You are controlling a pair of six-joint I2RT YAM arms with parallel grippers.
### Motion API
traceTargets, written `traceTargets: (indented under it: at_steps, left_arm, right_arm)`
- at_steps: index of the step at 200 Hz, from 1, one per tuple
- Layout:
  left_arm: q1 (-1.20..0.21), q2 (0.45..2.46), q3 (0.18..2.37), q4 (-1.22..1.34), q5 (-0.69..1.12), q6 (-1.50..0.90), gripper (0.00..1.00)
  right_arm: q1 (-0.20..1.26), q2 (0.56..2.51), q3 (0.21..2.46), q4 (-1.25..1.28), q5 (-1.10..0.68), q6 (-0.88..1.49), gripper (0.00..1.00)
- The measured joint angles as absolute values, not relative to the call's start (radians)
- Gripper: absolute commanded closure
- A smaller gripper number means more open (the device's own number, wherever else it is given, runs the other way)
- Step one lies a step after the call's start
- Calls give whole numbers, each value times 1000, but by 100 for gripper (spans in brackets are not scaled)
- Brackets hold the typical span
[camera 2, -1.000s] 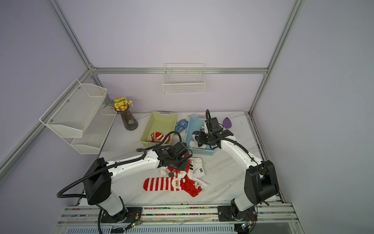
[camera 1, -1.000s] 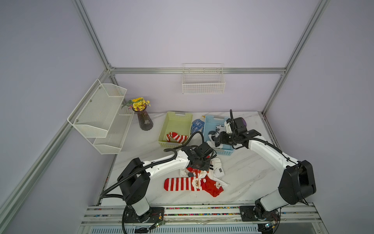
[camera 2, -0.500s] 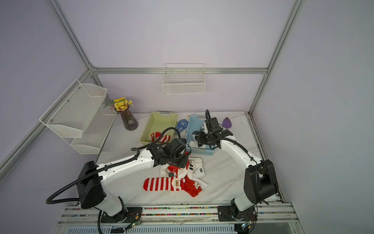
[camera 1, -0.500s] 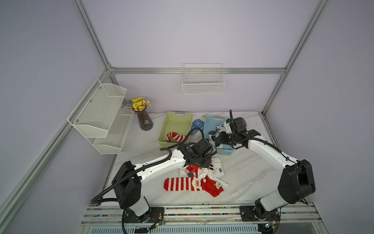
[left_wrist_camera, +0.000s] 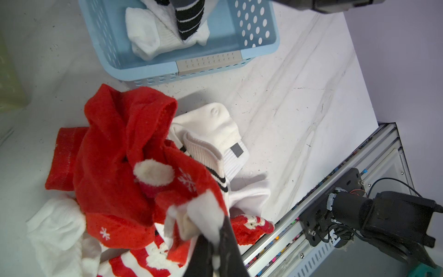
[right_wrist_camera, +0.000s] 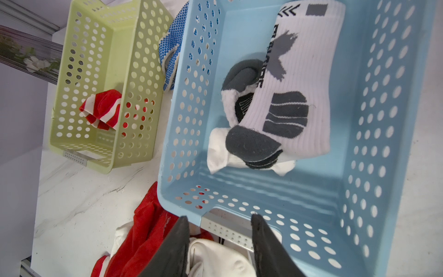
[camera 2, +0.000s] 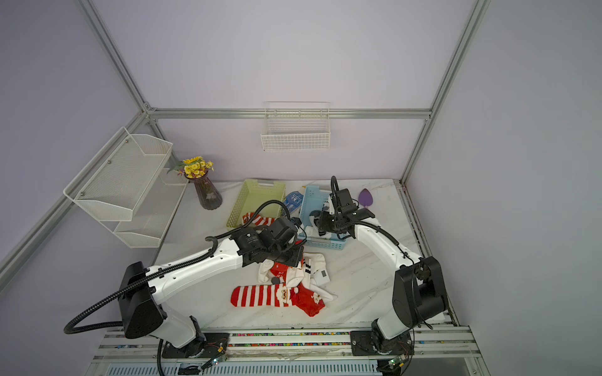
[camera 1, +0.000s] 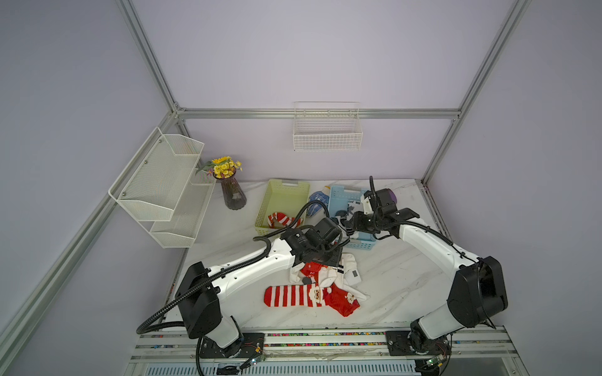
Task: Sort the socks into the basket by color
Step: Pick up the sock at the center of the board, then place the sock in the bin.
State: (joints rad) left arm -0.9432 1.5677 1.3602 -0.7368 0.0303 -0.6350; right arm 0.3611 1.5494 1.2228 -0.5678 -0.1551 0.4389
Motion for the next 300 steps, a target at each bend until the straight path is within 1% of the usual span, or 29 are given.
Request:
traceTargets:
  at_steps: [105, 241, 300]
  left_arm:
    - [-943, 1512, 1363, -744, 28, -635, 93]
    - [-943, 1390, 1366, -807, -76, -632, 93]
    - [-943, 1377, 1385, -823, -106, -624, 93]
  right_arm:
    - [361, 1557, 1225, -566, -158, 439, 54]
    - [361, 1558, 1225, -545, -174, 439, 54]
    - [361, 1558, 1225, -545, -174, 439, 54]
